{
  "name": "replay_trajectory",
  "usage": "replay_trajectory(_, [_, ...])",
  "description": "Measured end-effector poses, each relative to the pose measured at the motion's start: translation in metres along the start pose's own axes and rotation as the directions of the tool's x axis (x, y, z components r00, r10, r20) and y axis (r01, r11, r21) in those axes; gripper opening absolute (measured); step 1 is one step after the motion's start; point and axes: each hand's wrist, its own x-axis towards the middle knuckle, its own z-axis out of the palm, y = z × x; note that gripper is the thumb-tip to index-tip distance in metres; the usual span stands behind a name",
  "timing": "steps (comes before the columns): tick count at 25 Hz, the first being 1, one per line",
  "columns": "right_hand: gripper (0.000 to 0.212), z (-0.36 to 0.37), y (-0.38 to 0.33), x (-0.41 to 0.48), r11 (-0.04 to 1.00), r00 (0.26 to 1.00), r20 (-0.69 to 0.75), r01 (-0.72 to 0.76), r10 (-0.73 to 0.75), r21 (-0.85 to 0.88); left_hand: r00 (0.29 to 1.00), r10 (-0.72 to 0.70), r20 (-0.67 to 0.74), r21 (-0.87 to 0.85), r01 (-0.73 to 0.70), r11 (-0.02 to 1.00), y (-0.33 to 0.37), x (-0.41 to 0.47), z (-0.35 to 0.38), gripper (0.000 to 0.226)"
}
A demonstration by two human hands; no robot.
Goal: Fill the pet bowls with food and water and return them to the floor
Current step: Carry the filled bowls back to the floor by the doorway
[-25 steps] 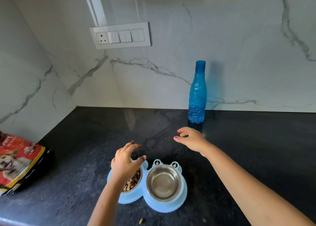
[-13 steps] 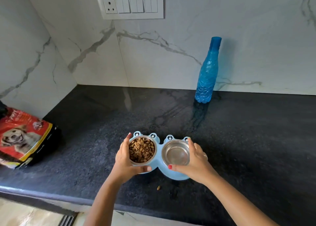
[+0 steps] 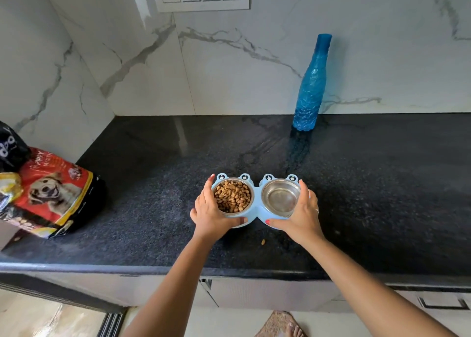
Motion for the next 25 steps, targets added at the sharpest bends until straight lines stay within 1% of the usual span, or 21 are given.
replay_trajectory(6, [0.132,-0.007,-0.008,-0.012,0.998,1.000,0.022,-0.003,0.004,-0.066,1.000,0.007,-0.029,-0.058,-0.008,0.998,-0.007,-0.022,-0.007,0.126])
replay_trajectory(12, [0.131,-0.002,-0.018,-0.044,0.999,0.999,0.044,0.030,-0.029,-0.027,0.997,-0.011,-0.072,-0.083,0.005,0.997,-0.019,-0.055,-0.028,0.126])
replay_trajectory(17, [0.131,0.006,-0.026,-0.070,0.992,0.988,0.089,0.128,-0.128,0.005,0.986,-0.061,-0.157,-0.107,0.044,0.993,-0.033,-0.096,-0.044,0.123])
replay_trajectory(20, [0.130,0.007,-0.031,-0.084,0.976,0.964,0.156,0.214,-0.216,0.029,0.972,-0.106,-0.208,-0.194,0.066,0.979,-0.040,-0.126,-0.050,0.122])
replay_trajectory(23, [0.131,0.008,-0.037,-0.097,0.959,0.933,0.224,0.280,-0.282,0.039,0.932,-0.160,-0.324,-0.154,0.115,0.981,-0.040,-0.161,-0.056,0.122])
replay_trajectory(25, [0.132,0.012,-0.040,-0.105,0.943,0.907,0.263,0.330,-0.329,0.040,0.901,-0.208,-0.382,-0.158,0.158,0.975,-0.040,-0.182,-0.059,0.123])
